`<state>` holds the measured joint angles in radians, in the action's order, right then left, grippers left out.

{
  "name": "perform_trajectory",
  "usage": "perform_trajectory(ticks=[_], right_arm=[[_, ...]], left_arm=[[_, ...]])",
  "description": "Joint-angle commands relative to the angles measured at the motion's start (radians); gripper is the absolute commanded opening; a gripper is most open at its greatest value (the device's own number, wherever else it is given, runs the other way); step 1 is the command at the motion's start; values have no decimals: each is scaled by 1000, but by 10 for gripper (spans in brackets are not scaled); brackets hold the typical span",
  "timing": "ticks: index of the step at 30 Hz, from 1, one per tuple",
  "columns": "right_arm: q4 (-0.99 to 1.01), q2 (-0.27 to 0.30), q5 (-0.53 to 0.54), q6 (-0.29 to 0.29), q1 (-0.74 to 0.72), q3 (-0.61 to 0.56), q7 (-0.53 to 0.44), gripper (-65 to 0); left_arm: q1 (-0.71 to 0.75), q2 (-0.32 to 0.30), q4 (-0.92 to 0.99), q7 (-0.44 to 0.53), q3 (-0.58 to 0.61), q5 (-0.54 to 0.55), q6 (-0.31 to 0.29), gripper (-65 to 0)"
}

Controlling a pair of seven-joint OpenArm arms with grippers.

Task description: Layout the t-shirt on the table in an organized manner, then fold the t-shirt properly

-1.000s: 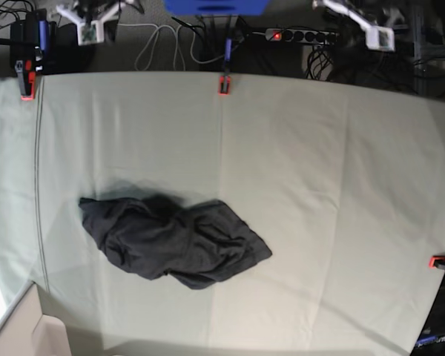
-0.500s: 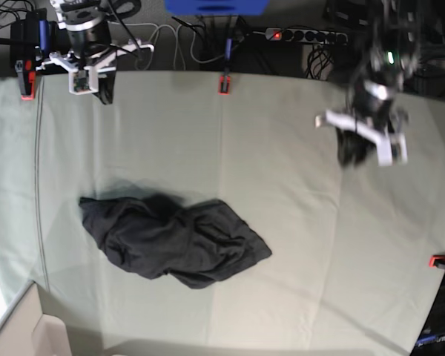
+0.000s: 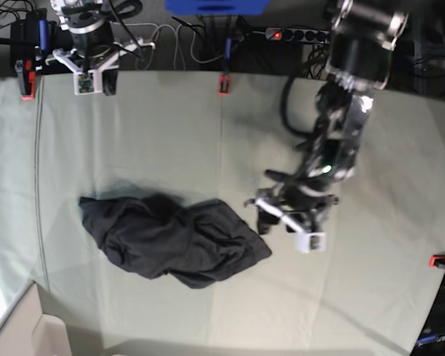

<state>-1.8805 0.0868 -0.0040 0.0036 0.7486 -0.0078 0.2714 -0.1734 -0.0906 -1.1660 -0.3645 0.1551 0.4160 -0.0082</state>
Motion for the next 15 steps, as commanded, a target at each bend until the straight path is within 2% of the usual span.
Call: perform_trajectory(ticks=[1, 3, 6, 11, 15], right_arm=[[-18, 6, -1, 2, 10, 2, -13, -650], [-18, 6, -1, 2, 9, 2, -5, -650], [-18, -8, -1, 2, 9, 4, -5, -650], [-18, -35, -1, 2, 9, 10, -5, -650], [-17, -35, -1, 2, 9, 6, -5, -650]], left_arm=[[-53, 15, 28, 23, -2, 2, 4, -298], [-105, 50, 131, 38, 1, 2, 4, -298], [-165, 71, 271, 126, 41, 2, 4, -298], [-220, 71, 430, 241, 179, 10, 4, -302], [-220, 71, 481, 256, 182, 10, 4, -320]])
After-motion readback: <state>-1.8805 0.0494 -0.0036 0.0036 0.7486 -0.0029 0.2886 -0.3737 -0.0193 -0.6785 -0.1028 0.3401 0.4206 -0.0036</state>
